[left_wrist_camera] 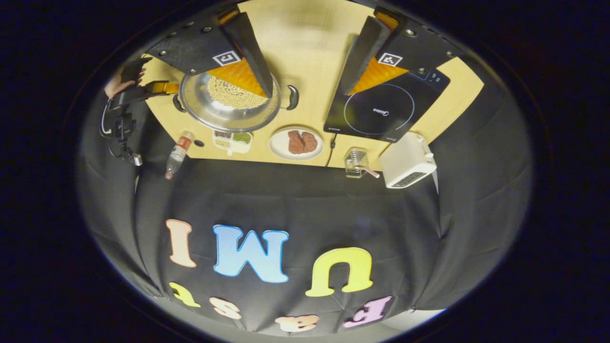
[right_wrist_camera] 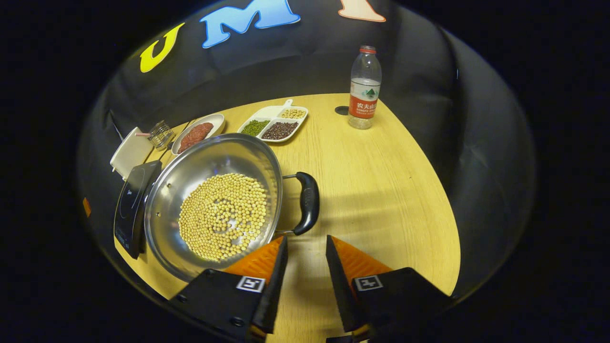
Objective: First push the handle of the pot to place it horizontally, then grasp the pot with both hands and set it on the induction cooktop.
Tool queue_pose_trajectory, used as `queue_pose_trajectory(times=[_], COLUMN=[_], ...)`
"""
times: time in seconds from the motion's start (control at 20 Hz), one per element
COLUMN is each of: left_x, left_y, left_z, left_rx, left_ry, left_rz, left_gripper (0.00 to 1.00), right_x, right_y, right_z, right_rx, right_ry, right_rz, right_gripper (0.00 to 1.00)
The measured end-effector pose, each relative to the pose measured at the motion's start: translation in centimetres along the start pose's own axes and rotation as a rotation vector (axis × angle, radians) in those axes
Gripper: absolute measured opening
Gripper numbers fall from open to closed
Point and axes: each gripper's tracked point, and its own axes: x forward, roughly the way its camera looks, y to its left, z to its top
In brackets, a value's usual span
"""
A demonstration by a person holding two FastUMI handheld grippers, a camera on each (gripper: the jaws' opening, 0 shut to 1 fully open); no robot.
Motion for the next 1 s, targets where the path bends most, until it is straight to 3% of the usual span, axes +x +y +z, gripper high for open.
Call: queue_pose_trajectory(times=[0.05, 0.1, 0.2, 0.35, 0.55, 0.8, 1.0], left_x=[0.9, 1.8, 3.5, 6.6, 11.2, 15.7, 18.7], left_y=[-0.1, -0.1, -0.6, -1.0, -1.3, -3.2, -4.3], left_z=[-0.2, -0.4, -0.7, -1.1, -2.6, -5.0, -7.9], left_rx=[0.003, 0.002, -0.012, -0.020, -0.044, -0.052, -0.112], left_ry=[0.009, 0.024, 0.065, 0.091, 0.174, 0.278, 0.344], left_rz=[-0.029, -0.063, -0.152, -0.268, -0.369, -0.409, -0.390], left_gripper=[0.88, 0.88, 0.88, 0.88, 0.88, 0.89, 0.89], right_x=[-0.8, -1.4, -3.0, -4.9, -4.4, -0.3, 3.2], right_y=[-0.3, -0.6, -0.5, 1.1, 2.8, 2.8, 2.4], right_z=[-0.1, 0.2, 0.8, 2.3, 5.0, 6.9, 6.7], right_rx=[0.013, 0.036, 0.100, 0.137, 0.086, 0.124, 0.121], right_ry=[-0.005, -0.013, -0.043, -0.107, -0.182, -0.161, -0.114], right_rz=[-0.004, -0.009, -0.022, -0.018, -0.048, -0.041, 0.003], right_gripper=[0.59, 0.81, 1.00, 0.98, 0.98, 0.98, 0.98])
